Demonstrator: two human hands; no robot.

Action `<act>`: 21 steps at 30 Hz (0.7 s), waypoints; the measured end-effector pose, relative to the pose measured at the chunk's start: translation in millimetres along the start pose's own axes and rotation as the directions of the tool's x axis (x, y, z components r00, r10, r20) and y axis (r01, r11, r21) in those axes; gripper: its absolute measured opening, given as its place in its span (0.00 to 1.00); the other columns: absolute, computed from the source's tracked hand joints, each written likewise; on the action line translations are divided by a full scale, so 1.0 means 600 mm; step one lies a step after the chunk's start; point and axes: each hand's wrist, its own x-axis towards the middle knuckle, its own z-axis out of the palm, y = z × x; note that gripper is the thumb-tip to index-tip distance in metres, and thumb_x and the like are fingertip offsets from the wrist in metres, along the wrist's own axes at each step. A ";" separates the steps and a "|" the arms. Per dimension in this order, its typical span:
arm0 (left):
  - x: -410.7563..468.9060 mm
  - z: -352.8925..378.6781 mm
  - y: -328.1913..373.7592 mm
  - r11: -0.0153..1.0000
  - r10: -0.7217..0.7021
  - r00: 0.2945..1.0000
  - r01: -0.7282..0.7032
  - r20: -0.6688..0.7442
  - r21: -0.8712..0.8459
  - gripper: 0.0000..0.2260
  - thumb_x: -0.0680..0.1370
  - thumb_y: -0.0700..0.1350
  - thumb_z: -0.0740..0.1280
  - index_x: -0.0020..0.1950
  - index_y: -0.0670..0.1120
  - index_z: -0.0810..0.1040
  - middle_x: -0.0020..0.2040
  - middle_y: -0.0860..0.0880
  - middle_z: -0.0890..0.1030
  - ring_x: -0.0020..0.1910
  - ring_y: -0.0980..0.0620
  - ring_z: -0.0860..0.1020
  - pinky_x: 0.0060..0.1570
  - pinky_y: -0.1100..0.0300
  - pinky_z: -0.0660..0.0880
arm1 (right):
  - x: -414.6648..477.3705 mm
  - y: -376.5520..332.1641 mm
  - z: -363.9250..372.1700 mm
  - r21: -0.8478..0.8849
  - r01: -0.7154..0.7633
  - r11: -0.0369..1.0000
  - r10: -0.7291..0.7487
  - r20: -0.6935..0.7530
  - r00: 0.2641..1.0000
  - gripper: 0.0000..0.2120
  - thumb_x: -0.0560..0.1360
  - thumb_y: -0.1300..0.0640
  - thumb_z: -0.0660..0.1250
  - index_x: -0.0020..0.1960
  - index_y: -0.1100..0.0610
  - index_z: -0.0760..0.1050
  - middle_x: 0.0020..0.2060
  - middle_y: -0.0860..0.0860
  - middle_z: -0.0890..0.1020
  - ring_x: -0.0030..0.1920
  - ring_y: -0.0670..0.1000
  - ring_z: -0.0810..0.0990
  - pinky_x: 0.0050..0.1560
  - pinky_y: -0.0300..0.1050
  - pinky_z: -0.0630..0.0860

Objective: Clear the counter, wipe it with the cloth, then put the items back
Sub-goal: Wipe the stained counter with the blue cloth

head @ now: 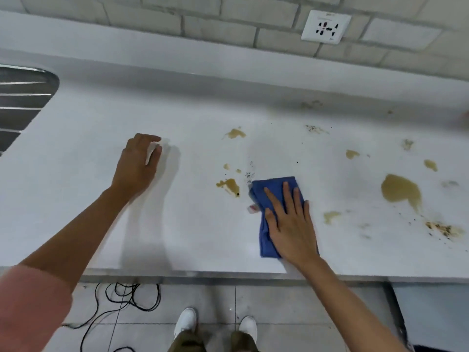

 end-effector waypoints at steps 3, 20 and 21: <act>0.029 0.004 -0.026 0.996 0.063 0.996 -0.067 0.069 0.054 0.14 0.80 0.44 0.60 0.65 0.43 0.72 0.65 0.43 0.74 0.64 0.41 0.70 0.62 0.51 0.66 | 0.105 -0.023 0.001 -0.050 -0.146 0.988 0.145 -0.034 0.989 0.25 0.82 0.47 0.46 0.77 0.45 0.44 0.78 0.54 0.45 0.78 0.56 0.44 0.76 0.56 0.44; 0.058 0.034 -0.029 0.977 0.205 0.947 -0.213 0.247 0.007 0.18 0.81 0.41 0.58 0.70 0.39 0.69 0.71 0.40 0.69 0.72 0.41 0.66 0.72 0.48 0.61 | 0.044 -0.017 -0.009 -0.017 -0.211 0.977 0.210 -0.032 0.977 0.25 0.83 0.52 0.47 0.76 0.47 0.41 0.77 0.48 0.45 0.78 0.53 0.44 0.76 0.51 0.43; 0.058 0.035 -0.029 0.977 0.204 0.948 -0.211 0.243 0.003 0.18 0.81 0.41 0.58 0.70 0.39 0.69 0.71 0.40 0.70 0.71 0.41 0.66 0.72 0.48 0.61 | 0.073 -0.022 -0.012 -0.052 -0.239 0.970 0.238 -0.025 0.971 0.25 0.83 0.52 0.47 0.77 0.49 0.41 0.78 0.50 0.44 0.78 0.54 0.44 0.76 0.53 0.43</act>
